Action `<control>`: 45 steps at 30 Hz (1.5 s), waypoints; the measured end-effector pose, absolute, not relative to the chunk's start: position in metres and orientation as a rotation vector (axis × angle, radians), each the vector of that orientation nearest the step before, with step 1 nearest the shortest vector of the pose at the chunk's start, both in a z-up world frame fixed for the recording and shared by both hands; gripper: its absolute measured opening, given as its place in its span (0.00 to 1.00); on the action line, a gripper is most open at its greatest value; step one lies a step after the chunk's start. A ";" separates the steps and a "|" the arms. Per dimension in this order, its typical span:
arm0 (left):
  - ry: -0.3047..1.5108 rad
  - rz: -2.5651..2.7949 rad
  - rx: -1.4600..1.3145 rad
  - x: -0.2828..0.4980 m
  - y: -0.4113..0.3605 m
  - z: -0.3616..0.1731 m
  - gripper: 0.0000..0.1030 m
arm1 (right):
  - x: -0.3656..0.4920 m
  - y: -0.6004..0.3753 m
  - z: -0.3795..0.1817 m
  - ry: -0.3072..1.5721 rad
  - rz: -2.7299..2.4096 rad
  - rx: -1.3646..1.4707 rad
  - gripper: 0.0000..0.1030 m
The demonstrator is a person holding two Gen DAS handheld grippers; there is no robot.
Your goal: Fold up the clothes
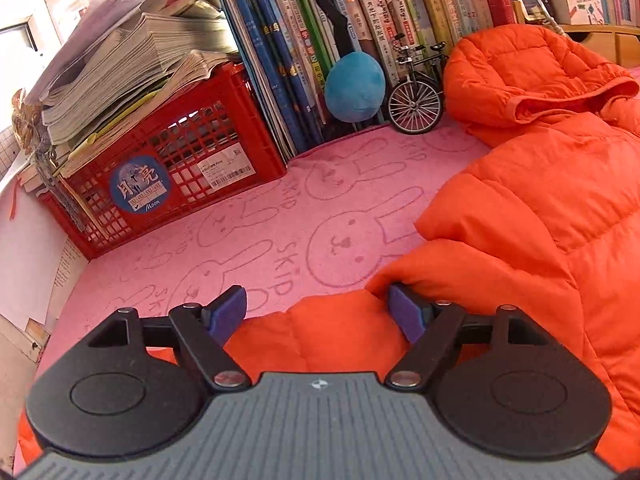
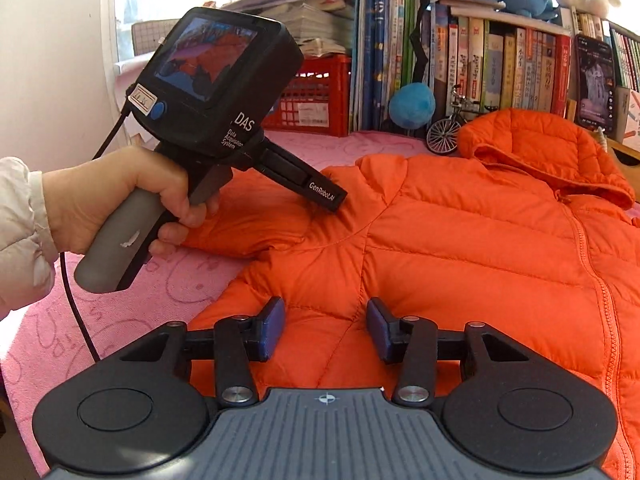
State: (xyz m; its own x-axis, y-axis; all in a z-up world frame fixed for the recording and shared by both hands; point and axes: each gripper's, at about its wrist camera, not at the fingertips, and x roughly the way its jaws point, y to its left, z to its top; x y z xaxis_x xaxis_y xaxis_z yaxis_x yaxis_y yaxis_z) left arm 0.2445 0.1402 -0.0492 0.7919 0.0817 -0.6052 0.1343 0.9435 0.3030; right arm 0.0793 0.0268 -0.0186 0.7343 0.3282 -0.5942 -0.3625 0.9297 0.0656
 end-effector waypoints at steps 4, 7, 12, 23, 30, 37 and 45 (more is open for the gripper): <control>0.689 -0.035 0.289 0.264 0.146 -0.048 0.88 | 0.079 0.032 -0.018 0.641 0.370 -0.087 0.46; 0.695 -0.016 0.261 0.264 0.149 -0.043 0.77 | 0.078 0.032 -0.018 0.643 0.371 -0.087 0.47; 0.664 -0.098 0.208 0.233 0.162 -0.031 0.71 | 0.079 0.031 -0.018 0.644 0.373 -0.080 0.49; 0.675 -0.029 0.291 0.245 0.139 -0.045 0.85 | 0.079 0.034 -0.019 0.644 0.366 -0.099 0.51; 0.660 -0.021 0.227 0.229 0.150 -0.029 0.79 | 0.079 0.033 -0.019 0.646 0.366 -0.093 0.55; 0.621 -0.146 0.303 0.151 0.149 -0.027 0.79 | 0.080 0.034 -0.019 0.648 0.368 -0.106 0.66; 0.614 0.080 0.391 0.158 0.171 -0.044 0.87 | 0.061 0.004 0.000 0.591 0.355 -0.046 0.88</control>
State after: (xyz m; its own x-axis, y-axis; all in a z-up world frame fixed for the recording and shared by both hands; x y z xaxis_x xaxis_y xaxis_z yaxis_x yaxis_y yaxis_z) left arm 0.1581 0.1710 -0.0443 0.8167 0.1878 -0.5457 0.0416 0.9240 0.3802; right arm 0.0614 0.0041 0.0001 0.7717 0.3143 -0.5530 -0.3405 0.9384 0.0581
